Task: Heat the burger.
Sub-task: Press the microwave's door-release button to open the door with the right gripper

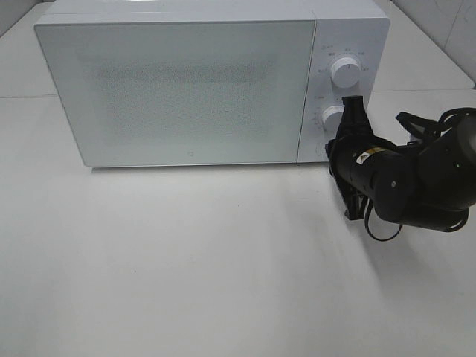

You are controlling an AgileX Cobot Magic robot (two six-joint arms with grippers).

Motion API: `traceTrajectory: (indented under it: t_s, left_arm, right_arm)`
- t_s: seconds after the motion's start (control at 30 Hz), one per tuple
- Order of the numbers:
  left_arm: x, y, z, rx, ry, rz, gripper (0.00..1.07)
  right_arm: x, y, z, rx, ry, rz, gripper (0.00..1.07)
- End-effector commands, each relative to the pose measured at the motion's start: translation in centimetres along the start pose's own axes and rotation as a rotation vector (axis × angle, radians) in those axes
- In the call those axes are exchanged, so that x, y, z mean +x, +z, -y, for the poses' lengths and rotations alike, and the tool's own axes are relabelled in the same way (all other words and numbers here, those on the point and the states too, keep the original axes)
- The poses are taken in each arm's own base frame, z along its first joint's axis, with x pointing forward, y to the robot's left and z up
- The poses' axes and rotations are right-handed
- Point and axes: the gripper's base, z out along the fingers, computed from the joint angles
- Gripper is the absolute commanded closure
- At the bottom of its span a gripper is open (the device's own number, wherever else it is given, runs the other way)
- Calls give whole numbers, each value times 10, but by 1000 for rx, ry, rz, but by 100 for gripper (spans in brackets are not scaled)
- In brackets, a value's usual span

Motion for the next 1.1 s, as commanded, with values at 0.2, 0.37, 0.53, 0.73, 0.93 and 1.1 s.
traceTrajectory:
  t_s: [0.2,0.37,0.53,0.73,0.93,1.1]
  left_arm:
    - [1,-1,0,0,-3,19,6]
    - [1,-1,0,0,-3,19,6]
    - [1,-1,0,0,-3,19,6]
    - [1,-1,0,0,-3,19,6]
    - [1,-1,0,0,-3,19,6]
    - [1,-1,0,0,-3,19,6]
  right_arm:
    - [-3,17,-2,-12,11,19,107]
    - [-5,22,-6,-34,14,25,107]
    - [-3,26,-3,-27,27,25,107]
    - [-4,27,-2,-46,32,36,107]
    - [-5,28,-9,-104,62,50,107]
    - [-5,30,-19,-178,90,58,107]
